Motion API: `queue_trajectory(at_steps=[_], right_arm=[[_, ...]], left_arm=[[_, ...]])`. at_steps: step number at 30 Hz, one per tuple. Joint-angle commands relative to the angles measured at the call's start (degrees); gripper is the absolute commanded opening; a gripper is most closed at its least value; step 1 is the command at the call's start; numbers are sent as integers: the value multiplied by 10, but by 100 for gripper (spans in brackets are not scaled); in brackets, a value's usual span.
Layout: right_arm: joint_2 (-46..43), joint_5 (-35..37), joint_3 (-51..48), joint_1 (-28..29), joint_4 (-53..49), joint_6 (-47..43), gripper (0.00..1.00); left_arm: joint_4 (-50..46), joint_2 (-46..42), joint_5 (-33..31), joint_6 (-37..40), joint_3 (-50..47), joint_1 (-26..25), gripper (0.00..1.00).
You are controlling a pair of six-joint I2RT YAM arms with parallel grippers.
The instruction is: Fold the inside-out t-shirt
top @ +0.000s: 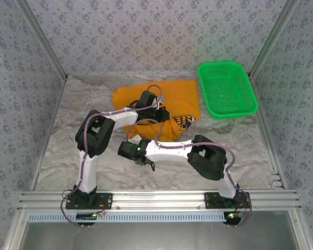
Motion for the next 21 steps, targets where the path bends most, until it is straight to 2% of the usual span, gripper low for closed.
queue_trajectory(at_steps=[1,2,6,9,12,16,21], right_arm=[[-21,22,-15,-5,-10,8,9],[-38,30,-25,-4,-5,13,0],[-132,82,-84,-6,15,49,0],[-223,143,-119,-11,17,49,0],[-316,174,-129,-37,47,-34,0],[-417,134,-110,-99,123,-194,0],[-482,80,-32,-190,130,-308,0]], left_arm=[[6,-3,15,-4,17,2,0],[6,-8,14,-6,15,5,0],[-2,-47,-4,-10,13,25,0],[-59,-92,-35,11,46,44,0],[-136,-130,-64,42,119,56,0],[-202,-177,-100,49,222,62,0],[-262,-260,-217,-16,290,60,0]])
